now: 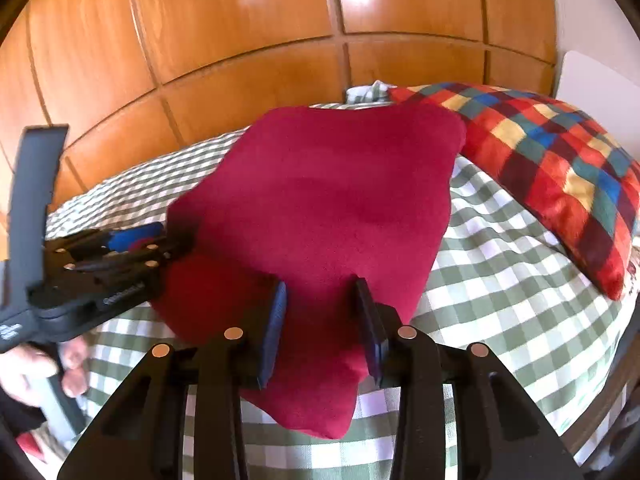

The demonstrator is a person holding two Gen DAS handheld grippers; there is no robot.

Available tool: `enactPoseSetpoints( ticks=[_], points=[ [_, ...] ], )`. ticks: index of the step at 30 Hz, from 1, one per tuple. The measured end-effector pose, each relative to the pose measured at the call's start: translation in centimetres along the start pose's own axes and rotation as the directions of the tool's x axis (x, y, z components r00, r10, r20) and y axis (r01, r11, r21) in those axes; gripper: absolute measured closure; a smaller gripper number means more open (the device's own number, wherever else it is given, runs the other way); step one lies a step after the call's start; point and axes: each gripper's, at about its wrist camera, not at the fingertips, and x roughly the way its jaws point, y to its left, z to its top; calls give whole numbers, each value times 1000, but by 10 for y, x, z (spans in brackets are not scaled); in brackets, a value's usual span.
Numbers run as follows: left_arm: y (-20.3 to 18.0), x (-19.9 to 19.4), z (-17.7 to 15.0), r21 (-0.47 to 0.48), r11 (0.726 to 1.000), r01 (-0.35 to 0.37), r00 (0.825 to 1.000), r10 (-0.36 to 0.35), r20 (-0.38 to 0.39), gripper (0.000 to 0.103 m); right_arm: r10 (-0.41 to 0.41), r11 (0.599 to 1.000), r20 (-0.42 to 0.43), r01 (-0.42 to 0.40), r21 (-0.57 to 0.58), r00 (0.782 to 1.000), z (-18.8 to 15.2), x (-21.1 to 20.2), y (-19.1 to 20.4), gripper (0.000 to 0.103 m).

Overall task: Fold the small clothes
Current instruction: 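Press the folded maroon sweater flat with both open grippers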

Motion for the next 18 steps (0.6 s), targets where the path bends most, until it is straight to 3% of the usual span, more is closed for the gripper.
enactPoseSetpoints(
  ticks=[4,7,9,10,11,15,18],
  points=[
    [0,-10,5,-8,1000,1,1000,-1,26,60,50,998,-20,-49,42,999,18,-9,-12,68],
    [3,-17,7,-22,1000,0,999,1,49,56,75,991,24,-77,107,997,33,-23,-23,68],
    [4,-21,9,-30,999,11,998,-9,55,56,67,989,57,-74,127,996,43,-28,-25,59],
    [4,-21,10,-30,999,11,998,-9,59,55,48,989,69,-57,138,996,50,-25,-26,46],
    [3,-20,12,-28,1000,8,998,-7,59,54,22,988,66,-32,151,998,55,-20,-25,42],
    [2,-15,12,-30,999,10,999,-9,50,54,3,985,29,-8,172,1000,68,10,-19,42],
    [4,-9,11,-37,999,16,999,-15,33,52,-42,985,-66,52,162,997,67,51,-15,42]
  ],
)
